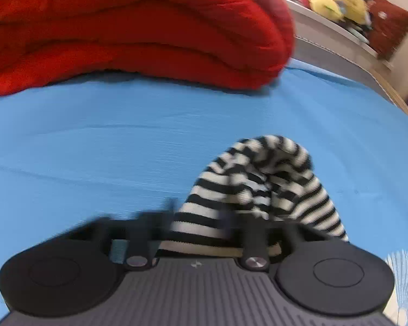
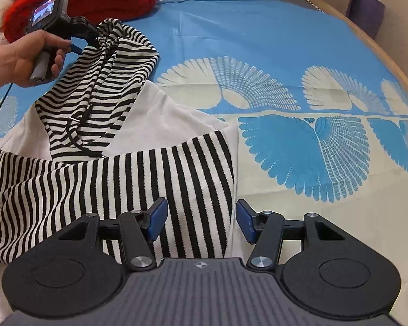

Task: Fold small clothes

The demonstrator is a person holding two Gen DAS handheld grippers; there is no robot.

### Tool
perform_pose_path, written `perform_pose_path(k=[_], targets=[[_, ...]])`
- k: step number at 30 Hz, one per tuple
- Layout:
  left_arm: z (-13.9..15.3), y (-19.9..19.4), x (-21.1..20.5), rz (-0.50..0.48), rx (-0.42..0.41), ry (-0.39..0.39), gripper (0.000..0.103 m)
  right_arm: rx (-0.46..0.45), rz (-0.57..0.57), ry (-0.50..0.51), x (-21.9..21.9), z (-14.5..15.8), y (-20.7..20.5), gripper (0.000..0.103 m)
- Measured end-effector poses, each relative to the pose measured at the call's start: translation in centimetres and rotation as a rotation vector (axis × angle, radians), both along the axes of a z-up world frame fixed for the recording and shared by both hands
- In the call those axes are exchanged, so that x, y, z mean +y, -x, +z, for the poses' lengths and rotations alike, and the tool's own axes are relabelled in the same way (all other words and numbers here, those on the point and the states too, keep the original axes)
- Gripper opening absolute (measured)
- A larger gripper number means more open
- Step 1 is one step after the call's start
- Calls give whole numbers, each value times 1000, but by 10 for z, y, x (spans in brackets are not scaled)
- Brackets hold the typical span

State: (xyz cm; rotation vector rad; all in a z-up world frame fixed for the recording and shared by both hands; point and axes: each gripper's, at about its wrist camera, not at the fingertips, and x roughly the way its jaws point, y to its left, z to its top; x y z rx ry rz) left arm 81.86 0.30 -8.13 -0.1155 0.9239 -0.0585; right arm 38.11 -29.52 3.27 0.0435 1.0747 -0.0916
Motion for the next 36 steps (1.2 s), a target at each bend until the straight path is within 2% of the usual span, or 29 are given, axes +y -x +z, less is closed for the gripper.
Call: perform_pose_path(k=[2,4,8,12,15,18,19,20,22,24,25,26,28,30,32,34,36], targets=[[11,10,-6,-35,-38,-47,2,-8,-5,-2,-1,2,-1,57],[31,32,-14,-125,-93,-94,2,-15,-18,-13,-3,5,-2,57],[71,102,-18,-264,-185,-111,2,-30,-35,-39,-9,13,1,57],[102,224,-22,-448,-290,-149,2,-72,-84,-55,-22,25,6,56],[114,338,-15,-562,-339,-152,2,-104,-146,-95,-35,34,9,55],[114,437,-5,-685,-301,-94,2,-149,-192,-147,-41,42,17,48],[114,470,-1,-743,-285,-80,2,-160,-201,-170,-42,44,20,39],[114,495,1,-781,-270,-83,3,-172,-210,-202,-44,46,23,35],[110,526,6,-809,-181,-106,7,-181,-228,-256,-47,47,27,32],[117,533,13,-722,-179,-156,8,-164,-235,-313,-49,43,29,32],[124,531,19,-665,-192,-128,18,-145,-230,-339,-48,39,29,34],[130,524,26,-598,-201,-64,36,-118,-226,-367,-47,34,28,34],[130,503,41,-422,-178,72,55,-48,-226,-431,-45,20,26,35],[107,475,48,-263,-64,172,56,10,-234,-442,-40,8,26,36],[63,458,56,-125,107,232,55,57,-230,-418,-34,-3,27,38],[20,442,54,-27,300,218,54,107,-211,-407,-29,-14,27,42],[-3,436,56,9,360,205,54,152,-196,-408,-23,-26,29,44]])
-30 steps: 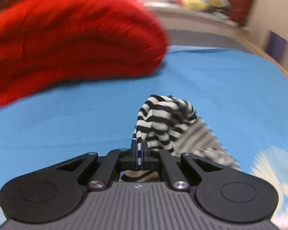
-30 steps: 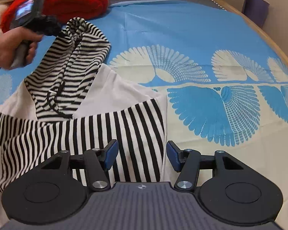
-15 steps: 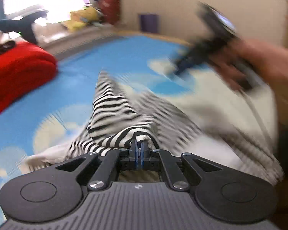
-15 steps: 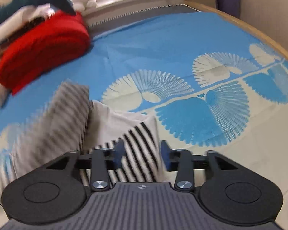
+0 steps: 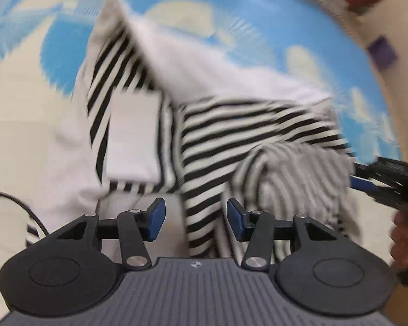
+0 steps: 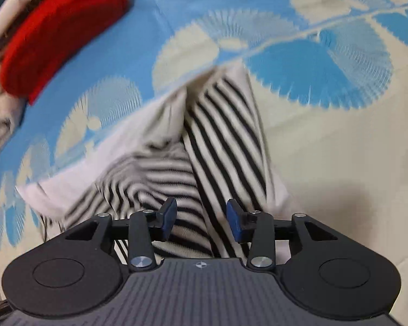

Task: Fold small clothes

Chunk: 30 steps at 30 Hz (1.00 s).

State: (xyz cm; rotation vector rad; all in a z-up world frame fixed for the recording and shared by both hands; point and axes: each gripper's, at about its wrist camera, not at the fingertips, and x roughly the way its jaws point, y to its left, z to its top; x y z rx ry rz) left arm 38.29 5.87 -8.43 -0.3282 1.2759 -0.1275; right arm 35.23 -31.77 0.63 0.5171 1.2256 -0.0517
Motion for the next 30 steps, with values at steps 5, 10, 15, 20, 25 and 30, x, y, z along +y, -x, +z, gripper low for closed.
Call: perform_pose_path(k=[5,10,15,20,25,30], targets=[[-17,-15,-7,-45,27,-22,34,69,32,12,12,-21,3,45],[-6,-15,-26,-98,-16,-33,2,60,39,3,20,-22,5,34],[38,-14,-6,-46,-165,-3,1,-47,7,-82,12,3,4,1],[81,-13,38,150,-407,105,1,-336,-76,-117,-9,63,14,0],[17,-27,31,103,-18,-94,7,-62,-5,-23,0,22,2,3],[31,-21,32,154,-67,6,48,13,-63,-43,-3,0,0,15]])
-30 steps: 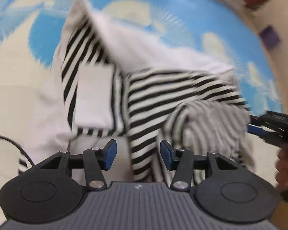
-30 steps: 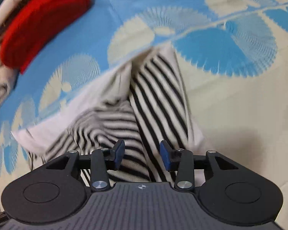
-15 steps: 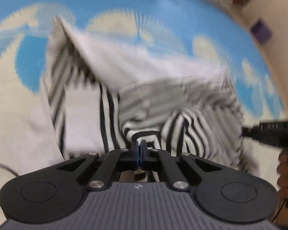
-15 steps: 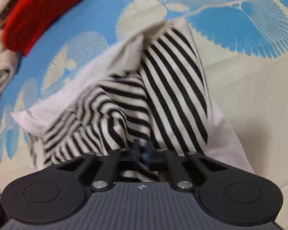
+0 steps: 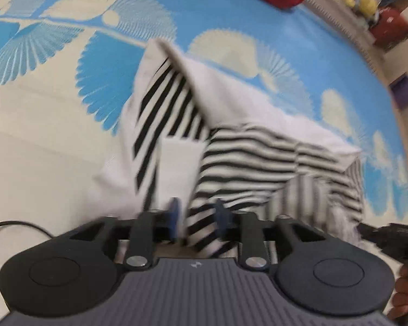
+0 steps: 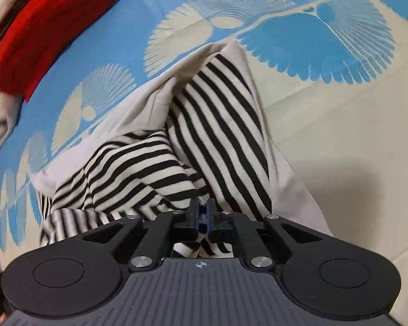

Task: Fold small clothes

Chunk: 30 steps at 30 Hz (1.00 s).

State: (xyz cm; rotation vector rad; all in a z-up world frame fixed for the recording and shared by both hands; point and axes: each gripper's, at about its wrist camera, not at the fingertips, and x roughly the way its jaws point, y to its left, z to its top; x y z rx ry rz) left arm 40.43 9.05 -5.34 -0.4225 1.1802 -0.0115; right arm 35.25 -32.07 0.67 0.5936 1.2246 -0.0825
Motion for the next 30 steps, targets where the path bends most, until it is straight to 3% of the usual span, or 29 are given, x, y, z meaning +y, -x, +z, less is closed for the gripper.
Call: perform_pose_path(k=[1,3,5,6,7,8,9,12,14,16,17,20,22,24,26,27,30], targets=[[2,0,1,12,-7,20,52,-9,-3,3,1,2,0,26],[-2,-4,-2,15,42,30,52,3,-5,9,1,-1,-1,38],[-14,-7,-1,22,107,33,48,30,0,-18,5,-8,-3,38],[-21,-7,0,25,126,42,41,41,5,-38,7,-12,-4,37],[-24,-7,-2,21,128,51,12,46,12,-51,8,-15,-4,28],[-21,-7,-3,16,103,64,2,36,17,-55,10,-14,-4,18],[-15,-6,-3,16,51,70,2,3,1,-58,12,-11,-4,4],[34,1,-3,11,-246,32,2,-218,-74,-148,2,23,0,3],[54,7,-1,28,-351,35,2,-366,-82,-144,-3,49,5,3],[51,7,2,44,-322,17,2,-400,-87,-124,-6,56,9,3],[40,4,3,44,-249,-2,2,-348,-89,-113,-7,49,8,3],[-6,0,4,44,19,-54,3,-44,-75,-34,-4,3,3,4],[-24,2,6,61,104,-13,4,95,-111,-46,-7,-26,6,7],[-19,2,1,29,89,-22,7,107,-111,-17,-4,-30,6,18],[-5,1,-2,11,34,-37,37,62,-97,47,0,-16,6,26],[6,3,-2,8,-13,-43,41,25,-92,73,1,-8,6,27],[27,9,-3,16,-147,-95,42,-134,-71,159,5,16,10,31]])
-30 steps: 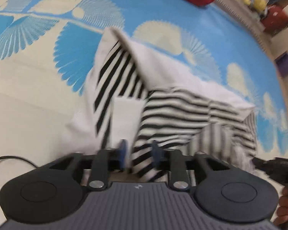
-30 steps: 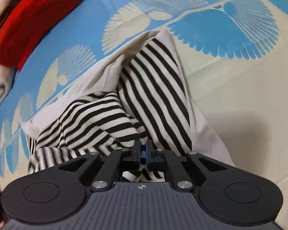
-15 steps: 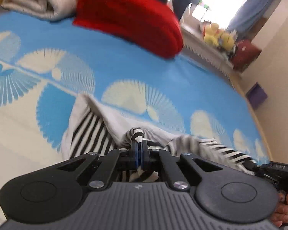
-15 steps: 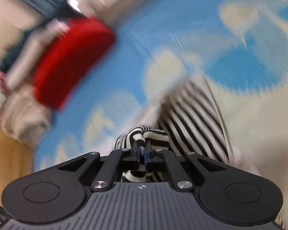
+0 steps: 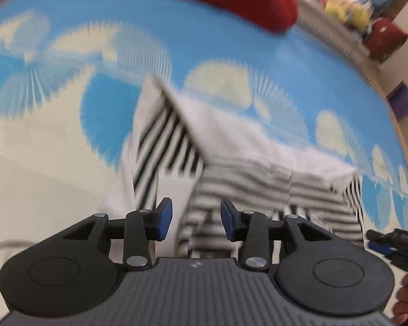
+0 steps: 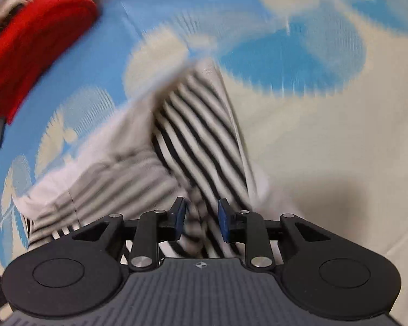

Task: Fold small clothes

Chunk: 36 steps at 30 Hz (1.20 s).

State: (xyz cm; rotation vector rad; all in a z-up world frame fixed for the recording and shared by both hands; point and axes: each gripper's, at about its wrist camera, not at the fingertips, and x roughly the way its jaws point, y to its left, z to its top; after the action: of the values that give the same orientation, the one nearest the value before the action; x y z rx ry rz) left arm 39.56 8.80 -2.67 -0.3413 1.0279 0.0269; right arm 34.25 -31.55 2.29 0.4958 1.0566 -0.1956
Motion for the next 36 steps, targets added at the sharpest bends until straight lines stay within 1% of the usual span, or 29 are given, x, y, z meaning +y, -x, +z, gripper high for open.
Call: perform_pose_path(k=[1,2,3,5,6,7,8,9,10,11,13,16,17,18,20,21,22,24,25,27,29,32,34,36], targets=[[5,1,-1,-3,-32,2,41,-35,16,20,3,6,0,32],[8,-1,-3,-11,-52,21,37,-60,31,17,3,10,1,33],[9,-6,-5,-28,-61,57,34,-66,44,-10,2,10,1,35],[1,-9,-9,-65,-29,164,27,-8,66,-133,2,-3,-2,40],[-4,-12,-9,-81,3,196,24,48,64,-197,1,-15,-2,41],[-12,-14,-13,-97,44,181,23,112,51,-214,-1,-26,-3,41],[-21,-17,-18,-108,99,114,23,171,41,-196,-2,-36,-3,41],[-32,-18,-22,-107,161,27,21,200,38,-177,-4,-44,-3,41],[-44,-19,-21,-92,218,-30,16,206,34,-173,-6,-47,-2,40],[-51,-18,-16,-70,243,-27,15,205,31,-177,-9,-47,-1,40],[-47,-17,-9,-41,235,16,15,195,32,-171,-10,-40,-1,41],[-24,-16,-7,-53,136,58,16,140,53,-145,-8,-22,0,43],[-23,-16,-7,-65,125,64,16,125,60,-139,-8,-19,0,44],[-26,-17,-9,-72,144,54,16,126,63,-136,-9,-19,-1,47],[-45,-16,-9,-71,240,-7,15,174,64,-134,-11,-29,0,47],[-52,-15,-11,-72,260,-20,15,196,55,-141,-7,-38,-5,47],[-51,-14,-11,-76,258,-21,15,213,46,-149,-7,-42,-6,47],[-36,-14,-11,-92,220,-13,16,210,39,-138,-5,-40,-8,47],[-23,-12,-12,-110,173,-2,17,189,45,-119,-4,-32,-8,47],[-4,-7,-11,-142,88,-10,20,118,68,-82,-1,-11,-8,47],[21,8,-10,-146,-7,-53,20,28,81,-40,-3,19,-3,47],[61,42,-5,-155,-124,-96,20,-141,90,16,-11,75,26,47],[91,72,1,-166,-197,-104,20,-218,101,34,-15,106,53,47],[115,106,6,-189,-262,-121,22,-281,128,36,-17,130,85,48]])
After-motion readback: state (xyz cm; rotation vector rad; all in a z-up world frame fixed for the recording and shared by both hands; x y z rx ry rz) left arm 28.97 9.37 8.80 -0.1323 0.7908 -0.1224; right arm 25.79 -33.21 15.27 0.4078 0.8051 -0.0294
